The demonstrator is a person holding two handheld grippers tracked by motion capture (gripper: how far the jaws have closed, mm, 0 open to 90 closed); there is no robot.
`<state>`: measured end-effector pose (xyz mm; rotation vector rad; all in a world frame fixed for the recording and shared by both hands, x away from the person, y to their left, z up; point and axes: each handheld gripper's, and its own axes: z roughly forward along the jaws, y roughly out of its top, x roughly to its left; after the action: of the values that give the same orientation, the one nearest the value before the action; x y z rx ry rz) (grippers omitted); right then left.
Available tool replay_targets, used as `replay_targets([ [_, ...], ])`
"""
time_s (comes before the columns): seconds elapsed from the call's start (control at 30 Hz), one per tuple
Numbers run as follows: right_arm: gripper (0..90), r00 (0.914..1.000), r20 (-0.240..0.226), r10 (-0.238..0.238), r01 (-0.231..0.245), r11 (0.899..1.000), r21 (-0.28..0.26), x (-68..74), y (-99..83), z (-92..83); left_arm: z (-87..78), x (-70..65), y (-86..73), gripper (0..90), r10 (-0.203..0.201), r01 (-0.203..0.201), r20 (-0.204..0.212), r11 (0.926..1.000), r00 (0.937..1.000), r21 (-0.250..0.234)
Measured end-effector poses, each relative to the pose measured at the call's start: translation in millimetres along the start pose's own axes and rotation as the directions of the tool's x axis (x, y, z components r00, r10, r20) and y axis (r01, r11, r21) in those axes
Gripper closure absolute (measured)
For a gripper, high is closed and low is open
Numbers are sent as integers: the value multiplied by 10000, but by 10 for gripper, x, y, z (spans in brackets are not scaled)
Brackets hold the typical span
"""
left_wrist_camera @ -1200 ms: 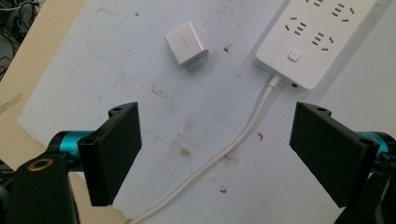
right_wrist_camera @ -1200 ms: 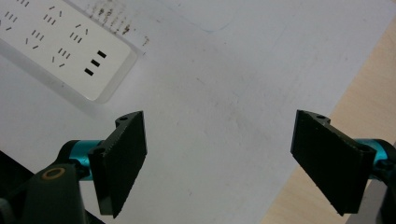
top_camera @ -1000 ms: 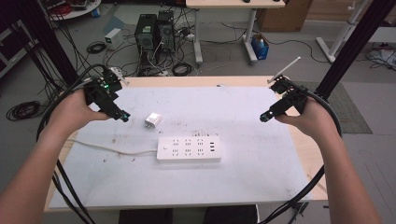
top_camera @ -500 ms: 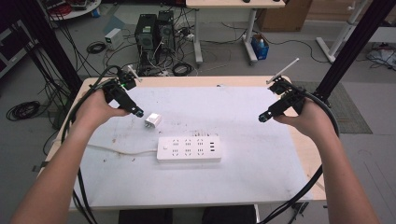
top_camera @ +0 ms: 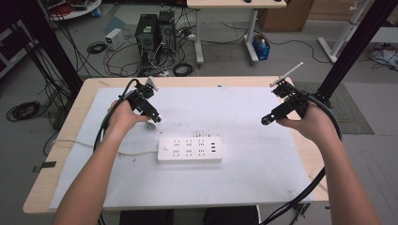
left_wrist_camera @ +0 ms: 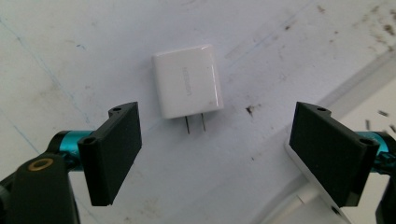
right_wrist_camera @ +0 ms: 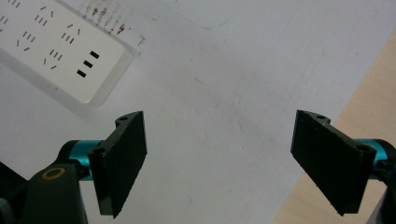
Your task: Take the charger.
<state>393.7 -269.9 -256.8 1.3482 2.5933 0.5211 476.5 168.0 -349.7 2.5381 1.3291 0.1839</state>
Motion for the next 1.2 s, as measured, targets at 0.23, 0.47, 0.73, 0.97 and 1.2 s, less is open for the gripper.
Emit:
replay_targets([
  [0.23,179,10000,-22,-11,11,10000,-31,-12,-54,14,303,77,59,168,-415,428,-245,9976,9988,544],
  [0.47,179,10000,-80,-23,22,10000,-89,-4,-85,4,516,95,96,171,-540,591,-560,9938,9970,937],
  [0.73,179,10000,-74,-13,13,10000,-65,-6,-100,33,574,94,112,380,-667,708,-512,9940,9965,834],
  [0.97,179,9998,-163,85,-85,10000,-8,-25,-120,61,610,107,115,422,-715,760,-441,9909,9965,1115],
  [1.2,179,9999,-141,54,-55,10000,-59,-39,-126,62,582,105,115,425,-546,594,-496,9931,9973,1016],
])
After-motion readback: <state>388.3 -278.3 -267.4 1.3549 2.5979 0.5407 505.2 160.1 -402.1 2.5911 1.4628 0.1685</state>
